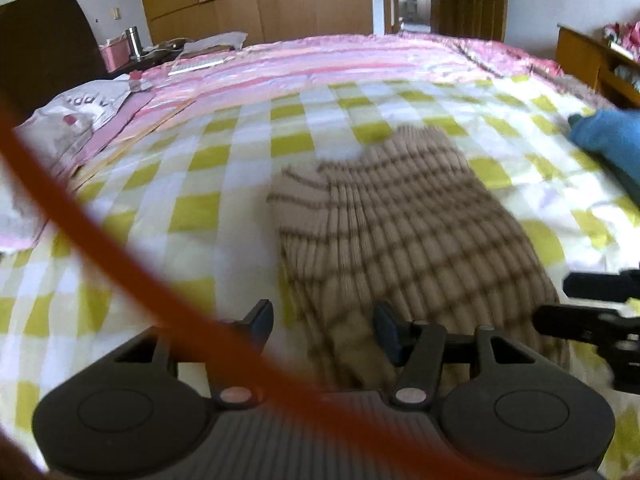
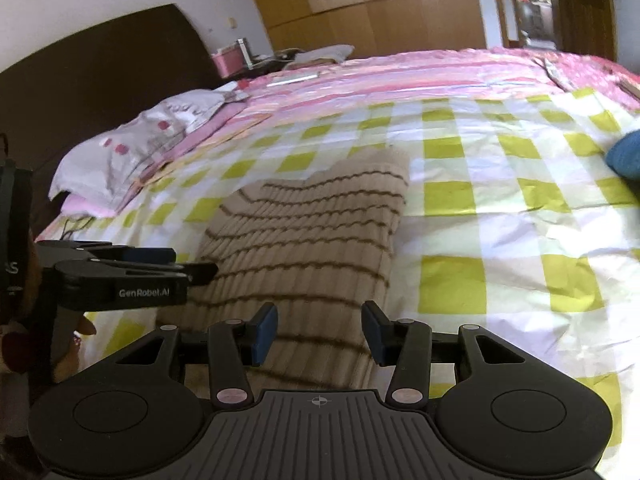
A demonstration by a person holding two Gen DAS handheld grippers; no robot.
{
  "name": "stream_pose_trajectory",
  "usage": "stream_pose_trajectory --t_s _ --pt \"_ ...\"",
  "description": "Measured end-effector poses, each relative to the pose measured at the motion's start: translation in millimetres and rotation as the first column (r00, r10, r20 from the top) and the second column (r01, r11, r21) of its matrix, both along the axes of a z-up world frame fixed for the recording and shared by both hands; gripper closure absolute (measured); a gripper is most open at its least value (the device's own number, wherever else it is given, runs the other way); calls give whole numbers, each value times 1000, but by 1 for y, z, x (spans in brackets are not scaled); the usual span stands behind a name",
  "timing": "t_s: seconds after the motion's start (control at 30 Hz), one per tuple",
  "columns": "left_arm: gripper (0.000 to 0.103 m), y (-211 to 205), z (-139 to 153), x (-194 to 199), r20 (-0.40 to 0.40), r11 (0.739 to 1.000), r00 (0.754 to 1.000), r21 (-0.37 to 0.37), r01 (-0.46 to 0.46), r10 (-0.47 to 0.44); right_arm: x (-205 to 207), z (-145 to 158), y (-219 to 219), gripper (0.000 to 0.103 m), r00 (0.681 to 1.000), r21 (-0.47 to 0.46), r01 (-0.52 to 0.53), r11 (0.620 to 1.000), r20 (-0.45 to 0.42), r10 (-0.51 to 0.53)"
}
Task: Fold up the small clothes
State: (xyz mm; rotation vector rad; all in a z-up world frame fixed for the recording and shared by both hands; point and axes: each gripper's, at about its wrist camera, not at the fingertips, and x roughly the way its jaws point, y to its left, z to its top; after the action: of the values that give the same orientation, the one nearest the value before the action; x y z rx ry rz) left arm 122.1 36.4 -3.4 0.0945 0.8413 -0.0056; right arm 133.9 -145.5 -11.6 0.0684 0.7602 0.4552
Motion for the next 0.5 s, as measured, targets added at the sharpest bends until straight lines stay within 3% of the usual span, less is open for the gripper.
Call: stream_pose_trajectory --t_s 0.1,0.17,0.3,0.5 --pt "41 -10 -4 -12 -17 999 1000 49 6 -6 -1 -19 4 58 999 -61 5 998 -43 -8" --pt "41 -14 -4 -16 -25 998 1000 63 7 -5 -5 -25 -3 58 997 -18 31 999 -66 -33" --pt "40 -24 0 -24 -22 997 1000 81 16 -14 -27 -18 -12 58 999 33 37 999 -15 -36" --pt "38 -38 -6 -35 -7 994 999 98 38 -38 -41 -6 -15 57 998 32 59 998 19 -60"
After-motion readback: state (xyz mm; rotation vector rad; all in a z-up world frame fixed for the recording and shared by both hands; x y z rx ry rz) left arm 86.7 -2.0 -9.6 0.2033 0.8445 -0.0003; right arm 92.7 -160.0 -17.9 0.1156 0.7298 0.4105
